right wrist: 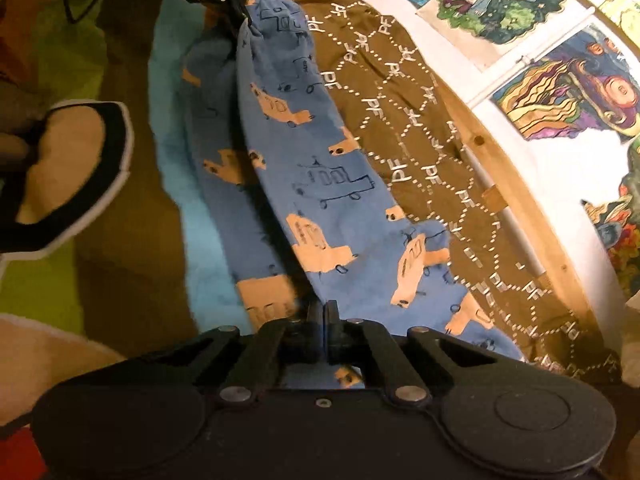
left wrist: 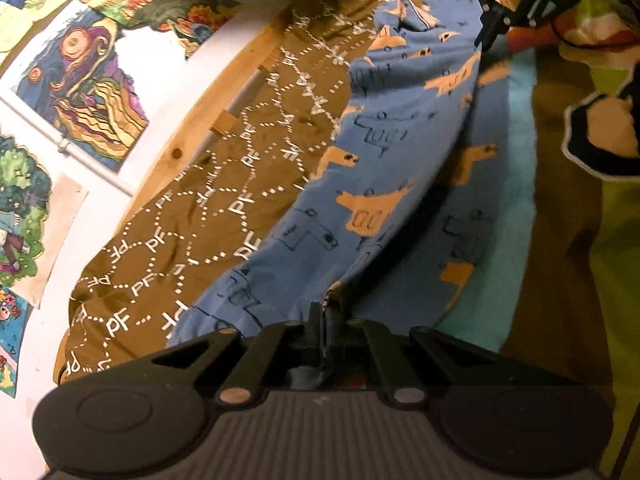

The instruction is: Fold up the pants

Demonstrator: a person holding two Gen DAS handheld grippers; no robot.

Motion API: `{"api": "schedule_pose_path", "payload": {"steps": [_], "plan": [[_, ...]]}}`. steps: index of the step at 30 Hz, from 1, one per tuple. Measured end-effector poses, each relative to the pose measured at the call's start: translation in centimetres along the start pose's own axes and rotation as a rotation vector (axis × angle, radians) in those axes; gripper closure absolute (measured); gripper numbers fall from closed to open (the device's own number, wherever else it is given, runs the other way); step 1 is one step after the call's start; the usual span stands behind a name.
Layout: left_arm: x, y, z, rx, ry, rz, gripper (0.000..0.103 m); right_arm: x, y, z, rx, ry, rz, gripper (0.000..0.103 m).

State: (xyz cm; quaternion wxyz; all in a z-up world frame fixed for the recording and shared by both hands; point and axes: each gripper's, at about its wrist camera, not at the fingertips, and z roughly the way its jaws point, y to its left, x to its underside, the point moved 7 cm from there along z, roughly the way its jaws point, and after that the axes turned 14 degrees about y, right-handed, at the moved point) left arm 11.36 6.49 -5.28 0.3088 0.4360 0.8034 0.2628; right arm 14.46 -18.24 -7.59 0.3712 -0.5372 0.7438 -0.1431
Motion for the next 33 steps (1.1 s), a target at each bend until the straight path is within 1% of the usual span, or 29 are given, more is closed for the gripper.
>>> {"api": "schedule_pose_path", "payload": {"steps": [7,10,14,17,19,20,21,22,23,24,25,26,27,28,29,30,33], "plan": [[1.0,-1.3,0.8,0.036,0.046,0.071,0.102,0.3,1.5,-0.3,-0.033,0.022,-0.02,0.103],[1.1,-1.6,1.5,0.051,0.071,0.082,0.102,0.5,2.1,0.1,-0.039,0.044,-0.037,0.103],[1.2,-1.7,2.2,0.085,0.101,0.093,0.101,0.7,2.3,1.3,-0.059,0.066,-0.009,0.103],[1.1,-1.5,2.3,0.116,0.112,0.088,0.101,0.8,2.4,1.3,-0.06,0.067,0.016,0.1],[0.9,-1.3,2.2,0.13,0.111,0.081,0.098,0.9,2.1,1.1,-0.072,0.069,0.049,0.099],[0.8,-1.3,2.0,0.138,0.11,0.075,0.092,1.0,1.8,0.9,-0.077,0.071,0.07,0.093],[0.7,-1.1,1.7,0.154,0.107,0.057,0.074,1.2,1.6,0.6,-0.075,0.073,0.09,0.082],[0.4,-1.1,1.2,0.176,0.099,0.026,0.062,1.4,1.3,0.2,-0.064,0.072,0.111,0.076],[0.0,-0.8,0.6,0.201,0.08,-0.012,0.043,1.7,0.9,-0.1,-0.056,0.07,0.138,0.062],[-0.5,-0.7,0.0,0.228,0.06,-0.049,0.04,2.1,0.3,-0.6,-0.05,0.069,0.178,0.049],[-1.1,-0.6,-0.5,0.251,0.045,-0.084,0.04,2.5,-0.2,-1.0,-0.046,0.07,0.215,0.044],[-1.9,-0.6,-0.8,0.264,0.03,-0.112,0.04,3.0,-0.7,-1.4,-0.037,0.072,0.255,0.036],[-2.9,-0.6,-1.1,0.27,0.009,-0.134,0.038,3.5,-1.3,-1.7,-0.024,0.078,0.289,0.03],[-4.2,-0.8,-1.4,0.278,-0.023,-0.157,0.037,4.1,-1.9,-1.9,-0.01,0.089,0.327,0.028],[-5.5,-1.1,-1.5,0.289,-0.054,-0.18,0.033,4.7,-2.6,-2.1,0.003,0.098,0.363,0.025],[-6.7,-1.4,-1.5,0.301,-0.078,-0.201,0.031,5.3,-3.5,-2.2,0.018,0.107,0.405,0.021],[-11.4,-3.0,-1.3,0.371,-0.175,-0.278,0.031,7.0,-6.4,-2.1,0.021,0.116,0.53,0.02]]}}
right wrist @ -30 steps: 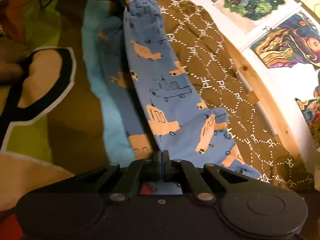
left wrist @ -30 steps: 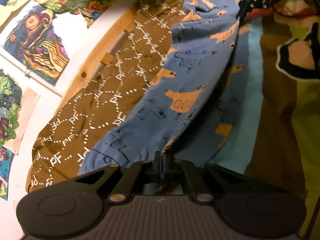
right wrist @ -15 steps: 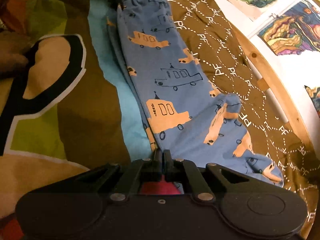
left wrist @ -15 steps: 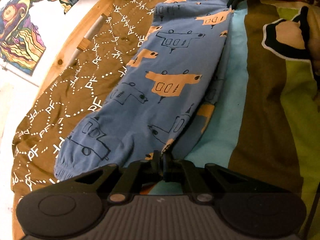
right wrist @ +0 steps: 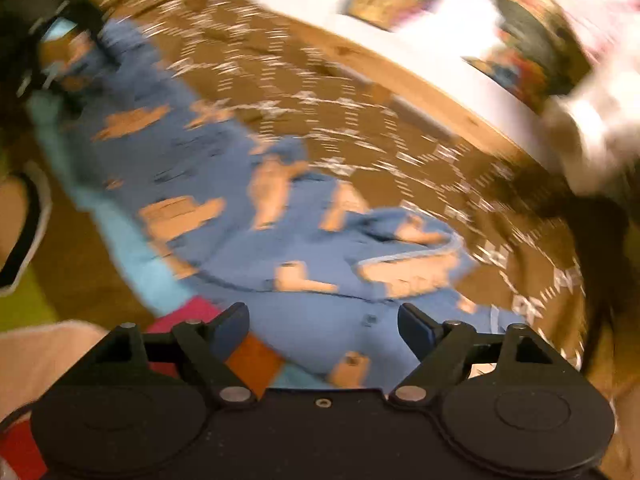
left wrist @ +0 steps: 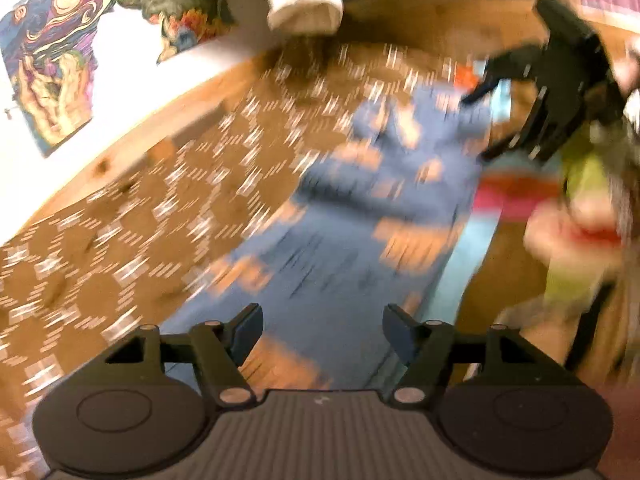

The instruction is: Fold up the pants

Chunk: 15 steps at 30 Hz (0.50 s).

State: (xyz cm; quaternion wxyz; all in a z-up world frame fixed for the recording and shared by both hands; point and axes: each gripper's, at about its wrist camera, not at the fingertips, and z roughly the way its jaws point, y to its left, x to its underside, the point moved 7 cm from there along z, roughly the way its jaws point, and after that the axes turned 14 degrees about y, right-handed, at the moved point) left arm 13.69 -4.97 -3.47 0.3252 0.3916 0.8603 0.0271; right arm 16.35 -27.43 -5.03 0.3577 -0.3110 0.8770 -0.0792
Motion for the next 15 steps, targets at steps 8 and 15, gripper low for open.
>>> {"api": "schedule_pose_path", "payload": {"steps": [8,15], "plan": [[-7.4,-8.3,5.7,0.118,-0.077,0.053,0.036,-0.3,-8.0,3.2,-0.353,0.095,0.492,0.034],[-9.3,-10.5,9.5,0.09,0.004,0.044,0.06,-0.9,-9.0,6.9,-0.441,0.16,0.761,0.055]]}}
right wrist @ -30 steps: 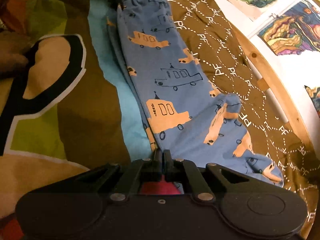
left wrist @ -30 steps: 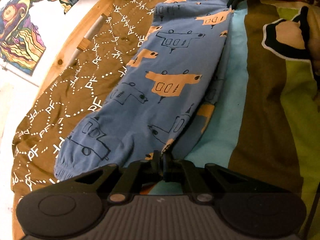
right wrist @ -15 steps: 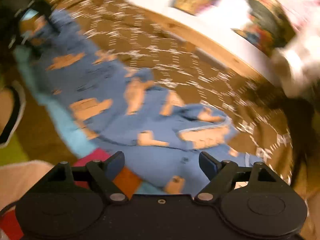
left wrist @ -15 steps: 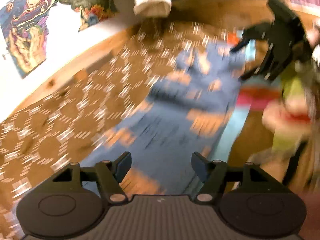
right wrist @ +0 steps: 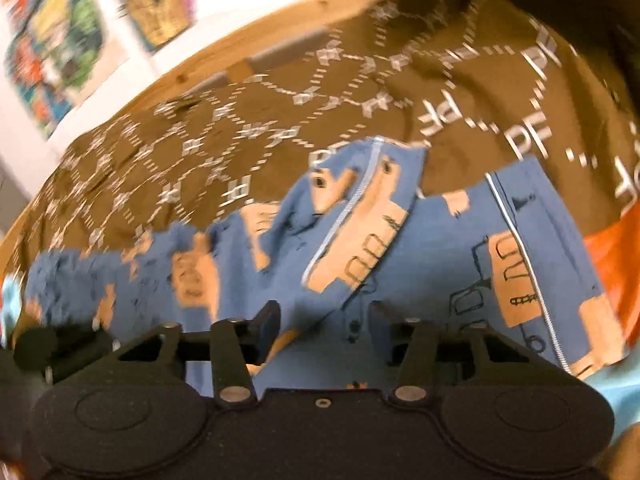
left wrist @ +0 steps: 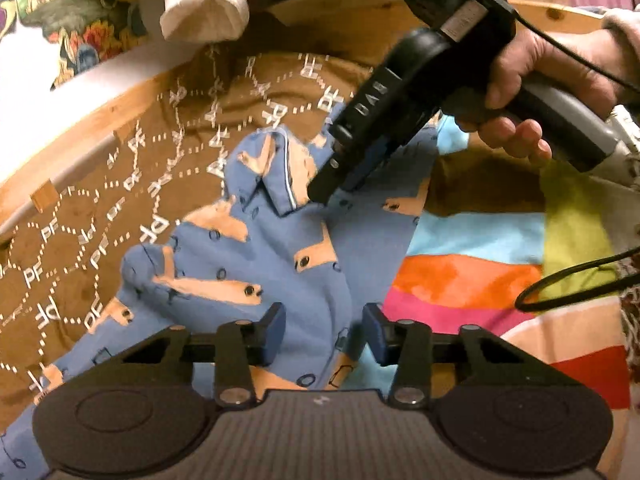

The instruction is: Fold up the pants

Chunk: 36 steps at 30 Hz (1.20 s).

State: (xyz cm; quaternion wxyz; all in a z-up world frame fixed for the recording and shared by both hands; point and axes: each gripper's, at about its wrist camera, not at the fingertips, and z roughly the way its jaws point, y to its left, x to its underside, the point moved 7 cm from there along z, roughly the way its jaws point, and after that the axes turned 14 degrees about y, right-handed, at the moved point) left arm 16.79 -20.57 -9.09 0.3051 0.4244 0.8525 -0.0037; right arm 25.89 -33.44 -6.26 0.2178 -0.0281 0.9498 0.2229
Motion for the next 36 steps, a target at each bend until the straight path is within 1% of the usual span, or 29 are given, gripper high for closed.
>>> {"api": "schedule_pose_path", "payload": {"steps": [1,4,5,6,7,8,10,11,15,18,21,24,26,28,30,33,34,36], "plan": [[0.0,0.1,0.4,0.0,0.014,-0.008,0.061,-0.2,-0.3,0.3,-0.007,-0.004,0.033,0.056],[0.1,0.1,0.9,0.008,0.041,-0.021,0.077,-0.6,-1.1,1.0,-0.038,-0.023,0.129,0.063],[0.0,0.1,1.0,0.014,0.046,-0.024,0.083,-0.7,-1.3,1.1,-0.045,-0.031,0.156,0.07],[0.1,0.2,0.9,0.016,0.046,-0.024,0.09,-0.7,-1.6,1.2,-0.045,-0.037,0.179,0.079],[0.1,0.2,1.0,0.016,0.046,-0.025,0.093,-0.8,-1.9,1.3,-0.046,-0.042,0.201,0.083],[0.1,0.3,1.0,0.017,0.048,-0.028,0.097,-0.8,-2.1,1.4,-0.05,-0.046,0.218,0.089],[0.0,0.4,0.8,0.022,0.047,-0.043,0.1,-0.8,-2.3,1.2,-0.07,-0.054,0.247,0.093],[0.0,0.5,0.7,0.028,0.045,-0.054,0.1,-0.8,-2.4,1.1,-0.075,-0.057,0.249,0.099],[0.0,0.8,0.1,0.037,0.031,-0.079,0.101,-1.0,-2.0,-0.6,-0.058,-0.08,0.197,0.1],[-0.1,0.7,-0.8,0.037,0.01,-0.068,0.101,-1.4,-1.9,-2.9,-0.024,-0.086,0.136,0.101],[-0.2,0.2,-1.4,0.033,-0.013,-0.029,0.101,-1.9,-2.2,-5.8,0.04,-0.082,0.051,0.101],[-0.2,-0.2,-2.0,0.034,-0.025,0.007,0.101,-2.1,-3.1,-8.7,0.119,-0.06,-0.019,0.101],[-0.1,-0.3,-2.1,0.043,-0.024,0.025,0.101,-2.0,-4.1,-10.4,0.173,-0.047,-0.049,0.101],[-0.1,-0.5,-2.0,0.053,-0.014,0.043,0.101,-1.7,-5.2,-11.4,0.207,-0.029,-0.052,0.101],[0.0,-0.6,-1.8,0.06,-0.002,0.06,0.101,-1.2,-6.2,-11.3,0.227,0.006,-0.041,0.101],[0.3,-0.6,-1.4,0.07,0.012,0.074,0.101,0.0,-7.4,-9.9,0.244,0.064,-0.033,0.101],[0.3,-0.6,-1.3,0.072,0.014,0.075,0.101,0.2,-7.5,-9.6,0.256,0.066,-0.04,0.101],[0.4,-0.5,-1.4,0.074,0.013,0.076,0.101,0.4,-7.6,-9.8,0.269,0.044,-0.045,0.101]]}}
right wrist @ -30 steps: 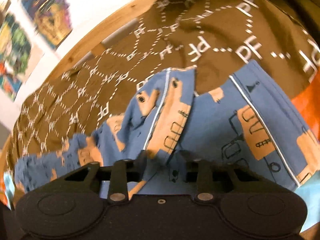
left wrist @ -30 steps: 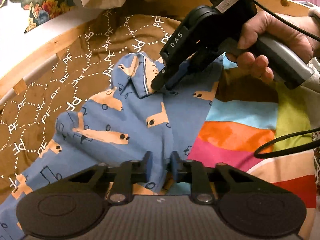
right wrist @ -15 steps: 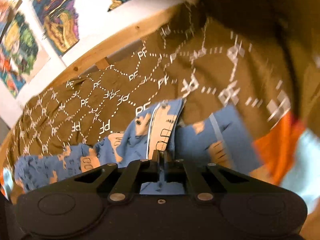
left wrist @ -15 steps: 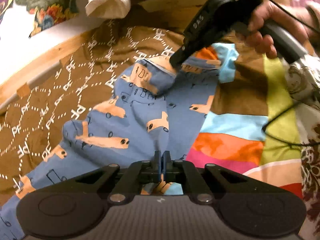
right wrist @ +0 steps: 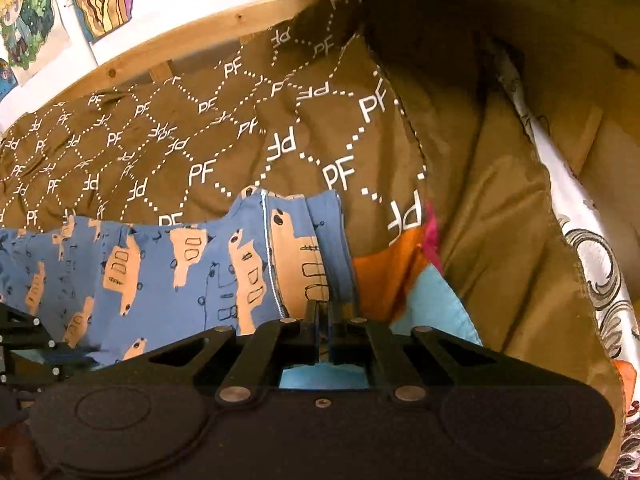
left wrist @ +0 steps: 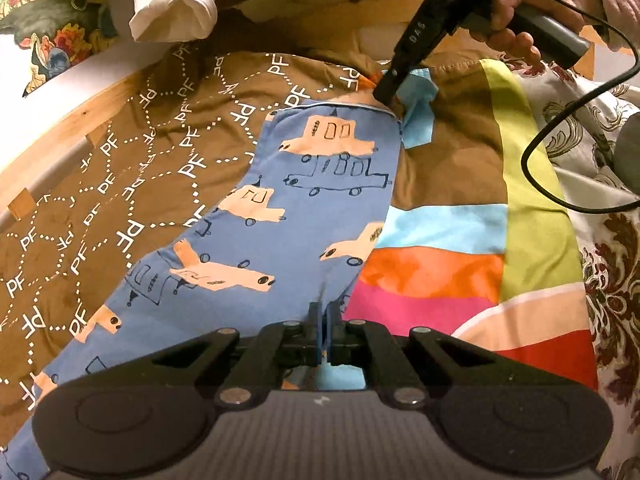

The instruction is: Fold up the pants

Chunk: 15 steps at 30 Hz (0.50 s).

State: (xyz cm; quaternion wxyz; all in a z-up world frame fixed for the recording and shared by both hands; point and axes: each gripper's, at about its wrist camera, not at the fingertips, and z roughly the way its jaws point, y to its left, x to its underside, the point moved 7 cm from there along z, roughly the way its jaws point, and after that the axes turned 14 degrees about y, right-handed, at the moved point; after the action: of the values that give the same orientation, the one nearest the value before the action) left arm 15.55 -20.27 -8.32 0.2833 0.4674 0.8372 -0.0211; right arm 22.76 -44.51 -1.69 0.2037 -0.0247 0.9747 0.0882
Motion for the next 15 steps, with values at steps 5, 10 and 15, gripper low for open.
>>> {"api": "schedule_pose_path", "payload": {"steps": [5,10,15], "plan": [[-0.1,0.0,0.3,0.001,0.005,0.007,0.101,0.5,3.9,-3.7,0.197,-0.181,-0.254,0.101],[-0.6,1.1,0.2,0.129,-0.004,-0.058,0.079,2.3,4.2,-1.3,0.272,-0.09,-0.278,0.099],[-4.8,3.7,-1.1,0.144,-0.083,-0.072,0.048,4.0,1.7,-0.5,0.202,-0.148,-0.051,0.083]]}}
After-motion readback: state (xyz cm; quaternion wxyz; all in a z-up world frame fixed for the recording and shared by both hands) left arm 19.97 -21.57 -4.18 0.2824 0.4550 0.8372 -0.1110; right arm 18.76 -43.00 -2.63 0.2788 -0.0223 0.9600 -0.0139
